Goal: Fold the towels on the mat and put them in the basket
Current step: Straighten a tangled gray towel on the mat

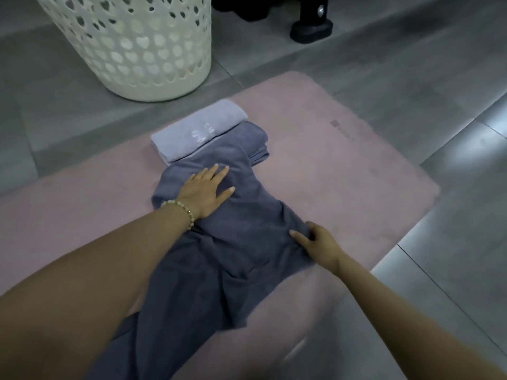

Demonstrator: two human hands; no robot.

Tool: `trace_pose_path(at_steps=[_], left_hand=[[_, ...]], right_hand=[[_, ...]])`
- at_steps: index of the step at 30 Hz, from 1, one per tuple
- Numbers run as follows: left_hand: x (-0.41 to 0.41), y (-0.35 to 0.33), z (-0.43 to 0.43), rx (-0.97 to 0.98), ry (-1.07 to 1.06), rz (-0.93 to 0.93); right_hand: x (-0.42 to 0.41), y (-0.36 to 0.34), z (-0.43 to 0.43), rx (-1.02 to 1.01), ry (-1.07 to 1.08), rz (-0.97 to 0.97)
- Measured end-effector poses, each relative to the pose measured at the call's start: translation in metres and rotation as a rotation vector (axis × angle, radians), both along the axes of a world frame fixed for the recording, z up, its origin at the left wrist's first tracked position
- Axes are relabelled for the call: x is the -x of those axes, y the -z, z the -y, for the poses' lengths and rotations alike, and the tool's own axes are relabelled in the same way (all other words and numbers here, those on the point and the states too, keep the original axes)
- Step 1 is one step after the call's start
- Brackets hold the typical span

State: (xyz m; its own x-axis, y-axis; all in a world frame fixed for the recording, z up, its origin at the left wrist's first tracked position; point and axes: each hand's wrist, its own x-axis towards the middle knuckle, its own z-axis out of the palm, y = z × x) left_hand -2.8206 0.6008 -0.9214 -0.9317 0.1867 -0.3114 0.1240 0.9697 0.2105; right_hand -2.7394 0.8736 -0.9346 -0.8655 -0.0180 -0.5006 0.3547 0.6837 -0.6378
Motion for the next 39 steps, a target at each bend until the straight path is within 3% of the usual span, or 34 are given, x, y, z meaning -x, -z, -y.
trace_pose_path(at_steps=[2,4,8,15,18,23,26,30,35,37,39], left_hand=[[0.001,-0.001,0.001,-0.032,-0.007,0.022],[0.003,0.0,0.003,-0.057,0.011,0.03],[-0.001,0.002,0.005,-0.033,0.032,-0.03],[-0.035,-0.001,0.013,-0.164,0.068,-0.218],[-0.062,-0.01,0.028,-0.201,0.063,-0.248],[-0.144,-0.024,0.094,-0.161,-0.077,-0.054],[-0.205,-0.028,0.159,-0.072,-0.219,0.082],[-0.279,-0.026,0.225,-0.161,-0.427,0.118],[-0.346,-0.009,0.25,-0.342,-0.397,0.278],[-0.363,0.004,0.253,-0.347,-0.375,0.193],[-0.37,0.013,0.254,-0.344,-0.386,0.146]], right_hand=[[-0.003,-0.013,-0.007,0.311,0.187,0.04],[-0.006,-0.016,-0.022,0.392,0.232,0.061],[-0.015,-0.002,-0.048,0.08,0.18,-0.037],[-0.033,-0.007,-0.046,-0.038,0.181,-0.113],[-0.035,-0.023,-0.022,-0.197,0.026,-0.185],[-0.036,-0.047,0.085,-0.146,-0.34,-0.244],[-0.051,-0.064,0.174,-0.091,-0.516,-0.174],[-0.076,-0.065,0.272,-0.059,-0.724,-0.02],[-0.117,-0.044,0.326,0.044,-0.818,0.181],[-0.135,-0.029,0.328,0.048,-0.877,0.269],[-0.145,-0.013,0.324,0.066,-0.901,0.213]])
